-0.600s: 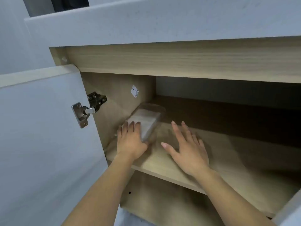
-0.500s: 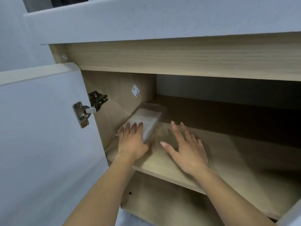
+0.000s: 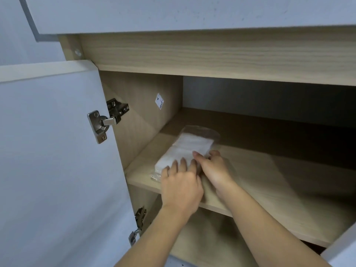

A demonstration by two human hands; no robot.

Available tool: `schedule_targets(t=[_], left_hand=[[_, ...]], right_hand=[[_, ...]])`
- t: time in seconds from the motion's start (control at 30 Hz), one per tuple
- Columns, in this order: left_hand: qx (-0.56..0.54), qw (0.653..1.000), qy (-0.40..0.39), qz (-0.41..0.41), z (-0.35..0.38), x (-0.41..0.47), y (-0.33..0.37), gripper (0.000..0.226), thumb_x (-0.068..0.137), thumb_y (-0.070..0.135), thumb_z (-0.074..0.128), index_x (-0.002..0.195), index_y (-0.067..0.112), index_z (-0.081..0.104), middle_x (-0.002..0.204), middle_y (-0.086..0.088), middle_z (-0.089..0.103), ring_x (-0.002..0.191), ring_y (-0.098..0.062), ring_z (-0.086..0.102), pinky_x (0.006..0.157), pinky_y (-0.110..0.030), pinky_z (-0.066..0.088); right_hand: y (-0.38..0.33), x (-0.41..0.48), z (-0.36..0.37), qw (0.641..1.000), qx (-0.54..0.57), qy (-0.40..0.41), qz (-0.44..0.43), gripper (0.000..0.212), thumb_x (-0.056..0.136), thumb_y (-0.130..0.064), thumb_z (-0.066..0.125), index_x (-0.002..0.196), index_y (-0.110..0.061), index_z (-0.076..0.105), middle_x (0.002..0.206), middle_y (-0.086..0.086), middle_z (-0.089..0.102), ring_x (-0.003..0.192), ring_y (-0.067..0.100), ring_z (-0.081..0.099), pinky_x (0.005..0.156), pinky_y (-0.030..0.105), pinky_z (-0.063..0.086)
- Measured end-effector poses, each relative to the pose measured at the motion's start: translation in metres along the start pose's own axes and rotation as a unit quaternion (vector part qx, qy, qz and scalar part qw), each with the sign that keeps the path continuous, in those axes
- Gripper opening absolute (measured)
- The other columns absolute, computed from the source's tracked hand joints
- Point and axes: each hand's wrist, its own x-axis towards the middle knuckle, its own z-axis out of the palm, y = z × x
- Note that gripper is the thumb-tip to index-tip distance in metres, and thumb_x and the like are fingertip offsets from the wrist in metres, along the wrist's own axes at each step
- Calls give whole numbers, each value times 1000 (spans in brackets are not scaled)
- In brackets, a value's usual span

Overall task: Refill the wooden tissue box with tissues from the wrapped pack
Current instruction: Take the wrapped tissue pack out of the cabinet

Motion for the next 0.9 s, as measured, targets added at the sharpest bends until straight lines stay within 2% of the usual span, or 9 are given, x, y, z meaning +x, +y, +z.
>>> schedule_targets(t=[0.23,0.37,0.43,0.5,0.57,0.63,0.7,0.8,0.9], left_hand=[[-38,999,-1,-17,-12,-16,17,47,84,36,33,104,21,72,91,-3,75,87,-26,71,70,-42,54],[-113,993,20,-5,-29,-21,14,52,78,59,33,88,26,71,77,4,72,75,-21,68,66,-33,48],[-206,977,0,-47,-38,-14,5,61,77,67,29,99,26,69,90,5,73,87,-21,67,72,-31,48],[-296,949,8,-108,-43,0,-7,51,82,62,40,105,25,66,102,5,72,98,-23,64,80,-33,50],[-306,939,17,-157,-43,16,-17,37,90,50,47,106,22,64,108,0,70,103,-27,61,83,-35,50],[-322,926,-6,-199,-39,29,-22,39,91,49,49,112,18,61,114,-4,67,106,-28,59,86,-36,48],[-389,886,-53,-246,-32,37,-26,52,88,53,51,120,12,57,117,-9,65,108,-30,58,90,-37,47],[-493,808,-92,-308,-31,43,-29,73,80,58,56,124,1,51,122,-15,62,109,-34,59,94,-39,46],[-566,741,-156,-326,-34,43,-30,74,75,61,59,128,10,50,115,-8,66,100,-29,66,88,-39,51]], right_hand=[[-9,4,-9,989,80,30,118,41,85,-31,63,118,-11,51,113,12,62,97,29,61,92,42,51],[-10,2,-15,992,57,16,110,30,87,-23,62,111,-9,51,104,13,60,89,29,60,76,36,53],[-10,-1,-17,991,70,4,111,31,84,-18,64,111,-6,54,105,13,62,98,32,61,88,44,52],[-6,1,-18,991,72,-6,113,39,79,-16,67,116,-7,57,108,15,65,102,34,61,95,47,49],[-5,0,-20,989,90,-21,112,37,79,-11,65,115,-9,57,106,16,67,100,34,62,95,48,49],[-9,-7,-25,987,112,-29,112,24,82,-4,60,105,-11,57,102,16,67,97,34,63,94,48,49],[-10,-10,-29,986,121,-33,111,19,83,0,57,100,-10,56,100,17,67,95,36,64,91,50,50],[-11,-17,-35,984,124,-60,108,31,82,-3,56,113,-4,57,104,20,68,92,37,66,83,49,54],[-11,-24,-39,982,136,-93,94,35,78,-8,58,113,-6,55,95,15,66,79,31,65,66,38,55]])
